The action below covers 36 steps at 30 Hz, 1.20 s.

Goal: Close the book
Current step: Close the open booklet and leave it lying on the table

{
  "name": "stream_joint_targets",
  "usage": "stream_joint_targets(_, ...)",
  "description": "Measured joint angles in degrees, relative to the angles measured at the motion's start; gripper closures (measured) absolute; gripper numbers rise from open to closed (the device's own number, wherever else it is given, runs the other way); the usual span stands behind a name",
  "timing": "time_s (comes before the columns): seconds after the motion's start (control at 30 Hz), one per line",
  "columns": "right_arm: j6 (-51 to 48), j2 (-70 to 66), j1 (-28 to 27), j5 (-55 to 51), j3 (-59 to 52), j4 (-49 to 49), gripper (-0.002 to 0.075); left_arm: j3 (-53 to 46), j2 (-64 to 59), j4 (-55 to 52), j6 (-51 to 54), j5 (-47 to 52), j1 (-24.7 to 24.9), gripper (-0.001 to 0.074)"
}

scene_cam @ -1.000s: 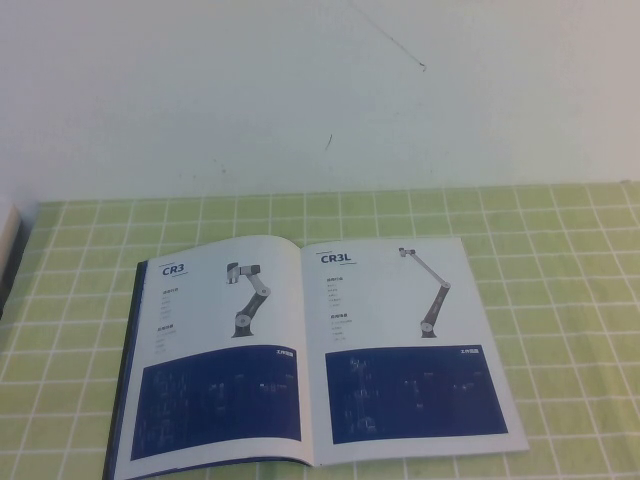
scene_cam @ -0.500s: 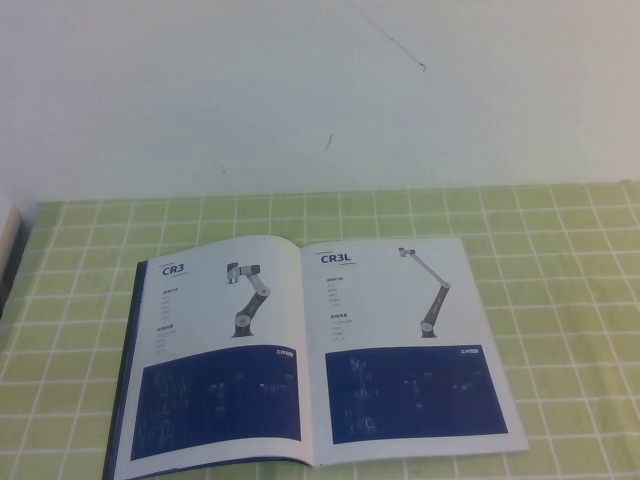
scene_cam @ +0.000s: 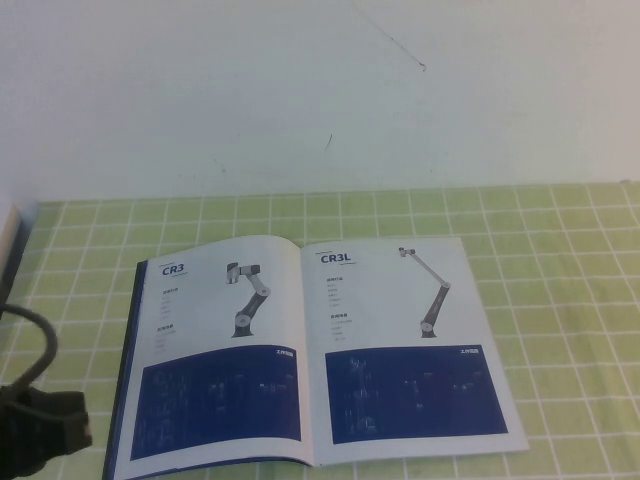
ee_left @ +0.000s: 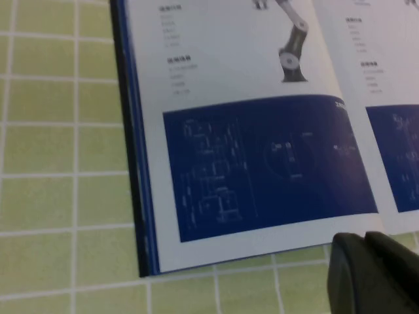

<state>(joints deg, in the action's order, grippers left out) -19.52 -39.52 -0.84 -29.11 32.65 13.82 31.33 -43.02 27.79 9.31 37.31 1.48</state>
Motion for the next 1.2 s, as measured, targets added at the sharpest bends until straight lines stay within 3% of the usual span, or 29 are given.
stream_joint_targets(0.2,-2.26,-5.94,0.00,-4.52,0.00,8.31,0.0729,0.08,-10.39,6.98,1.65,-0.22,0.00,0.0738)
stream_joint_targets(0.5,-34.53,-24.49,0.09,-18.03,7.64,31.24,0.0729,0.55,-25.72,13.03,3.69,-4.75,0.00,0.0738)
stream_joint_targets(0.67,-40.21,-36.53,3.41,-18.13,15.09,35.15,0.0729,0.84,-34.20,25.38,6.32,-8.85,0.00,0.0738)
stream_joint_targets(0.8,-40.76,-45.15,9.77,-15.15,19.74,33.72,0.0729,2.48,-39.11,34.61,18.07,-6.73,0.00,0.0738)
stream_joint_targets(0.97,-41.01,-57.23,20.17,-6.64,23.52,25.92,0.0729,3.06,-40.75,49.81,40.78,-3.26,0.00,0.0738)
stream_joint_targets(1.2,-41.01,-68.81,23.01,-3.29,26.13,22.71,0.0729,3.26,-40.85,62.91,63.94,-4.43,0.00,0.0738)
